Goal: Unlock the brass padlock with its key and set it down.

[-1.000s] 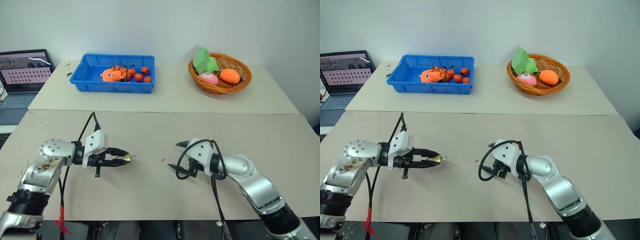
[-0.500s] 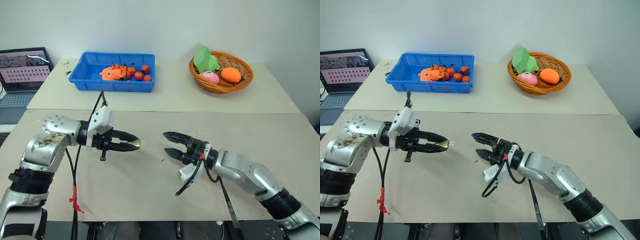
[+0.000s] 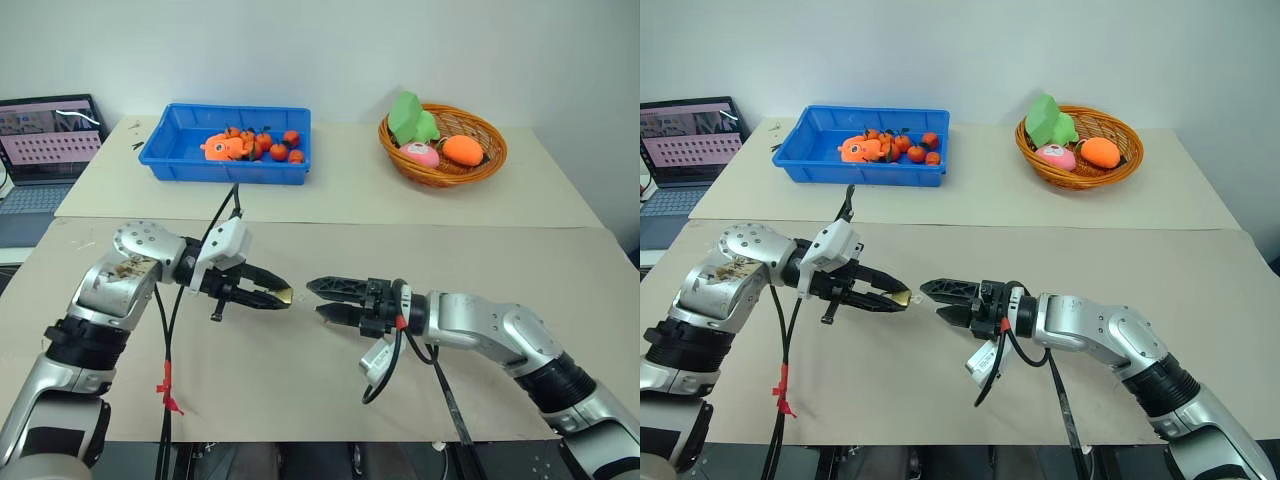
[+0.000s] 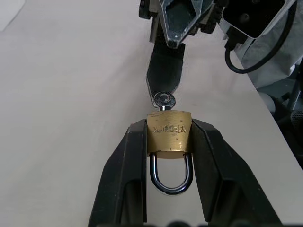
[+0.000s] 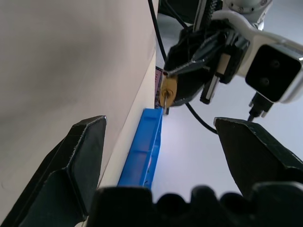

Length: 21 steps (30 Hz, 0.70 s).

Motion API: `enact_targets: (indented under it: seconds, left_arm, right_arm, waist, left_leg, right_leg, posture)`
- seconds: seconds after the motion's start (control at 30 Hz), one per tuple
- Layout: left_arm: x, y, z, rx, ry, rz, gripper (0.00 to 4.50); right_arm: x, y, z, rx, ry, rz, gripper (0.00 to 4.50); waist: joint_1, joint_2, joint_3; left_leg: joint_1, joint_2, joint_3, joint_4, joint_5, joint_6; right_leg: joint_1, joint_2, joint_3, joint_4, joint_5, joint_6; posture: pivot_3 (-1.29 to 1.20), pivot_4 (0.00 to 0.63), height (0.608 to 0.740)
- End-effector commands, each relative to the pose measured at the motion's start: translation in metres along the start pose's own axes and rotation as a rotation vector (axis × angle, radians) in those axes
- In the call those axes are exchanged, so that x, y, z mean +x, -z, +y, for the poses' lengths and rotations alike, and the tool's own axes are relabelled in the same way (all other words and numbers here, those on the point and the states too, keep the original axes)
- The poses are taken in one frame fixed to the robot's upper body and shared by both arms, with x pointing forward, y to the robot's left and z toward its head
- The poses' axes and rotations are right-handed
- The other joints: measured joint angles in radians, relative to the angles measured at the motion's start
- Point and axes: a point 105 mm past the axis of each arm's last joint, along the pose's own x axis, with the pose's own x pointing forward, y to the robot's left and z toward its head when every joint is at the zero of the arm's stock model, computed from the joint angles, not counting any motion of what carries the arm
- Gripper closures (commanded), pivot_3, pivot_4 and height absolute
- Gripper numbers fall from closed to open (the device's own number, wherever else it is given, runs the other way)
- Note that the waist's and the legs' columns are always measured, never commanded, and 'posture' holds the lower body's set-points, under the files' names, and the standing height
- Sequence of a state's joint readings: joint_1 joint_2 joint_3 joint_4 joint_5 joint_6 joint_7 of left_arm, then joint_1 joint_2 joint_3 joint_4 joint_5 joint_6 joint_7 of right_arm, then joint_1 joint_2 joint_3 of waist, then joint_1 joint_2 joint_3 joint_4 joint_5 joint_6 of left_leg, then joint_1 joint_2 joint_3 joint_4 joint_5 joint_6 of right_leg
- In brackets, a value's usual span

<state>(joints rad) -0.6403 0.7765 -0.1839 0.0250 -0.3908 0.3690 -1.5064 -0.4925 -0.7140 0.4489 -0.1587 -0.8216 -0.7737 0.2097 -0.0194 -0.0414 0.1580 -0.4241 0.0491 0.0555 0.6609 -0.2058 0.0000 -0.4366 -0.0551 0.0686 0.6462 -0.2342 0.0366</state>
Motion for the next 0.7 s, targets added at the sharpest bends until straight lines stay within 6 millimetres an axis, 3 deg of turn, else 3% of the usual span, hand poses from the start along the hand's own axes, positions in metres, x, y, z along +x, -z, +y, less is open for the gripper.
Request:
enact_targets:
  seconds: [0.03, 0.7]
  left_arm:
    - [0.002, -0.011, 0.005, 0.059, -0.002, -0.01, 3.67]
    - [0.006, -0.011, 0.0, 0.061, 0.042, -0.004, 3.67]
  right_arm:
    - [0.002, -0.002, -0.01, -0.012, 0.029, -0.023, 0.24]
    - [0.009, 0.011, -0.015, -0.024, 0.025, 0.018, 0.24]
  waist:
    - [0.0, 0.0, 0.0]
    - [-0.001, 0.0, 0.0]
  left_leg:
    - [0.0, 0.0, 0.0, 0.0, 0.0, 0.0]
    - [0.0, 0.0, 0.0, 0.0, 0.0, 0.0]
  right_leg:
    - [0.0, 0.0, 0.0, 0.0, 0.0, 0.0]
    - [0.0, 0.0, 0.0, 0.001, 0.0, 0.0]
  posture:
    - [0.0, 0.15, 0.74]
    - [0.0, 0.15, 0.74]
